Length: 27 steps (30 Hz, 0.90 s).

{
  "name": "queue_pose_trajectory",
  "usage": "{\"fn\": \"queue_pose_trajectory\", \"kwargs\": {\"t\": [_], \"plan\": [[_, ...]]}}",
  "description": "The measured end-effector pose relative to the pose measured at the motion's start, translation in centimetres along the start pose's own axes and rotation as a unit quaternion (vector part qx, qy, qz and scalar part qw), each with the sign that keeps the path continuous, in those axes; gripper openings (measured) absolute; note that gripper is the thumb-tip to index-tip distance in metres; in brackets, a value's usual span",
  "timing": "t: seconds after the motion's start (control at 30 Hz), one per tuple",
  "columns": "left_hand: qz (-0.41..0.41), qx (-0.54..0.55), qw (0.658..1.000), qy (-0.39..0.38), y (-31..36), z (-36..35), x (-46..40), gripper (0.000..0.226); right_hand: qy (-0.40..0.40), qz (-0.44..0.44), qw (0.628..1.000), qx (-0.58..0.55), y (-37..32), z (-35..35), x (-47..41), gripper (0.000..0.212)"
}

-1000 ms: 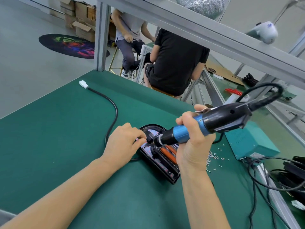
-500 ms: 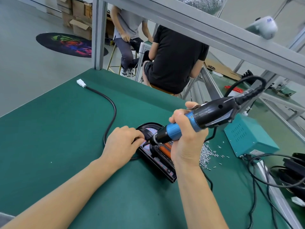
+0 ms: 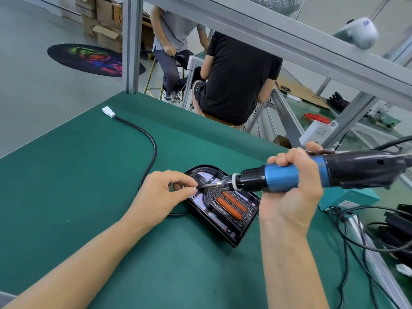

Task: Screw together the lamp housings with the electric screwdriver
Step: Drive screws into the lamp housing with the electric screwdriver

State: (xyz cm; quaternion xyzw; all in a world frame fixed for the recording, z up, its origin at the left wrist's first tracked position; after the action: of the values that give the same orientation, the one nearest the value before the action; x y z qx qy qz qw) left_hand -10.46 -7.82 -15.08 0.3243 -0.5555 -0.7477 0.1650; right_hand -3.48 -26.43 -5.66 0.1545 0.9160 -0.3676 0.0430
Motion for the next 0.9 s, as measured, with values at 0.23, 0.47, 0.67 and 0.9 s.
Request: {"fn": "queue_pose_trajectory", "kwargs": {"t": [0.23,0.47,0.67,0.9], "plan": [[-0.021,-0.078,0.996,0.028,0.0,-0.1,0.0,0.013,-0.02,0.007,1.0,0.001,0.0,-0.4,0.1,0.026],[-0.036,-0.166,0.985,0.01,-0.7,-0.5,0.1,0.01,-0.054,0.038,0.992,0.107,3.0,-0.7,1.3,0.027],[-0.041,-0.17,0.984,0.015,-0.9,-0.5,0.1,0.011,-0.066,0.051,0.988,0.129,3.6,-0.7,1.2,0.027],[-0.045,-0.169,0.984,0.021,-1.0,-0.5,-0.1,0.01,-0.068,0.028,0.99,0.123,4.2,-0.8,1.1,0.025]]}}
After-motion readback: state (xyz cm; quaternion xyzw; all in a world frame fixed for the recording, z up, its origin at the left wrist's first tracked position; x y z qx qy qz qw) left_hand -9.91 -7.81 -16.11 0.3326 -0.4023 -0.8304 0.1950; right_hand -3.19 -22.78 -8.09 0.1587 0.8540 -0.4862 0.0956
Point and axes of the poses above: each hand's wrist, its own x-axis away from the middle knuckle, its own z-axis out of the back of the hand, y = z × x, the point moved 5 cm from there along -x, towards the middle knuckle, and after that the axes turned 14 degrees about y, right-handed, at the moved point
